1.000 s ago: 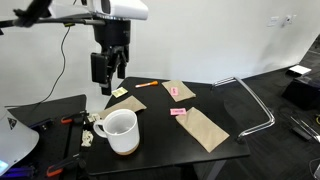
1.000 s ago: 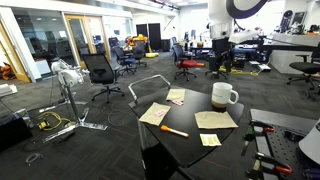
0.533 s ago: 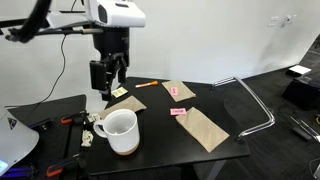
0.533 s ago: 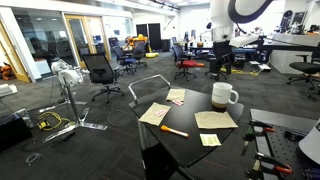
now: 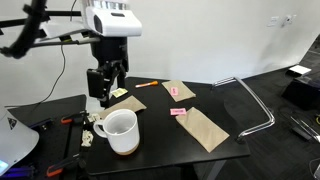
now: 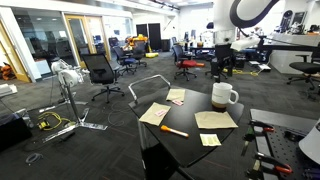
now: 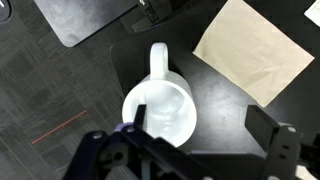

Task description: Move the mug to the left

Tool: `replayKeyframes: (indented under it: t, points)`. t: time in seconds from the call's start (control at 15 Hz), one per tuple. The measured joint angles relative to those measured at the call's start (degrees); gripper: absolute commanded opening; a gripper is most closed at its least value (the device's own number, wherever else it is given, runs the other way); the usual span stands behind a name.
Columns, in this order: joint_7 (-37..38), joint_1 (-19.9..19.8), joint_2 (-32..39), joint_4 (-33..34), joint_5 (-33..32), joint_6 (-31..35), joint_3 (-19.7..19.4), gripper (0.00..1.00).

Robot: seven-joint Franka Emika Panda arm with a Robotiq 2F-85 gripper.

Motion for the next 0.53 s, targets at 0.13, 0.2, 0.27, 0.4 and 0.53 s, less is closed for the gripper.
replayKeyframes:
  t: [0.13, 0.2, 0.27, 0.4, 0.53]
  points:
    - [0.00, -0.08, 0.00, -0.54, 0.00, 0.95, -0.01, 1.00]
    - [0.00, -0.08, 0.00, -0.87, 0.00, 1.80, -0.01, 1.00]
    - [0.00, -0.08, 0.00, -1.25, 0.00, 2.74, -0.01, 1.00]
    - [-0.01, -0.07, 0.06, -2.19, 0.00, 4.92, 0.00, 1.00]
    - [-0.01, -0.07, 0.21, -3.04, 0.01, 6.96, 0.00, 1.00]
